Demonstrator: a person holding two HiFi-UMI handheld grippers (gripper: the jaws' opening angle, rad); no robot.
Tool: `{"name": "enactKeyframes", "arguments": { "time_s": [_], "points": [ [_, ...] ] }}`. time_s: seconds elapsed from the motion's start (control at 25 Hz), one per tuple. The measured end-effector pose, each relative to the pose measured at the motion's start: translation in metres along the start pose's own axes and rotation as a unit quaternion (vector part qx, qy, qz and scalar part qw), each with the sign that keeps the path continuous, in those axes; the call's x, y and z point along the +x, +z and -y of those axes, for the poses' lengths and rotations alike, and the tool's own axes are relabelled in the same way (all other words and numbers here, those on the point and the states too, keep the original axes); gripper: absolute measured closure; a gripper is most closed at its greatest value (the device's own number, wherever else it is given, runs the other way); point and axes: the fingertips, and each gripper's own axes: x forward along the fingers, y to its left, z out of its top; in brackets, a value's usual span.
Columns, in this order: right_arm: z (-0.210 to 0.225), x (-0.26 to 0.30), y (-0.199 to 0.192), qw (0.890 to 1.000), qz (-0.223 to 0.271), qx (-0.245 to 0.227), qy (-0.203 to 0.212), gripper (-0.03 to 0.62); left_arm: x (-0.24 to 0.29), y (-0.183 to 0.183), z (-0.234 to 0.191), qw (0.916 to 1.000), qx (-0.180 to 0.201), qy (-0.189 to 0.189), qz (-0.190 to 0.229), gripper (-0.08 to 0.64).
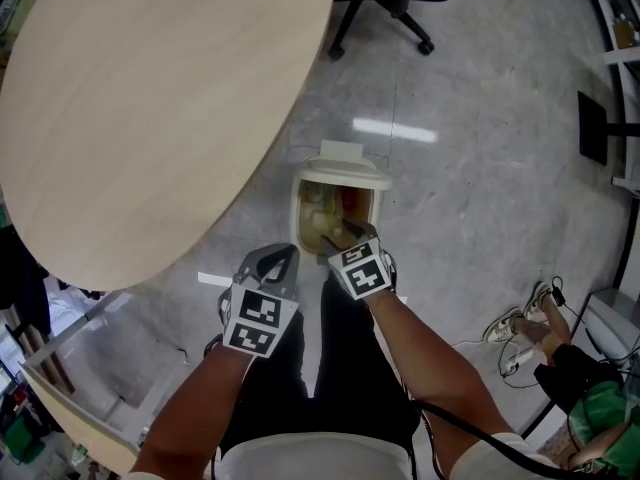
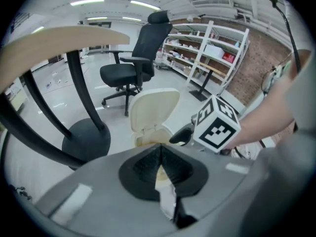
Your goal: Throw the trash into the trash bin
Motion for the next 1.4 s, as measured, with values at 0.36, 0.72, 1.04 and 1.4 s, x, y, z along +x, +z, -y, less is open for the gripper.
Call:
{"name": "enactKeyframes", "arguments": {
  "time_s": [0.36, 0.72, 1.04, 1.4],
  "points": [
    [-0.007, -0.053, 0.029, 0.997, 0.060, 0.011, -0.043, 0.590, -0.029, 0.014, 0.028, 0.9993, 0.017, -0.013, 0.031, 0.552],
    [-0.041, -0.141, 0.072, 0.986, 0.151, 0.052, -0.037, 0.591, -0.090, 0.044, 0.045, 0.9963, 0.030, -0.037, 0.071, 0.552],
    [-0.076, -0.273, 0.125, 0.965, 0.255, 0.028, -0.057, 0.591, -0.185, 0.106, 0.044, 0.9824, 0.061, -0.028, 0.174, 0.552],
    [-0.139, -0.382, 0.144, 0.931, 0.348, 0.013, -0.109, 0.591, -0.277, 0.137, 0.072, 0.9557, 0.107, -0.063, 0.267, 0.552]
  ]
}}
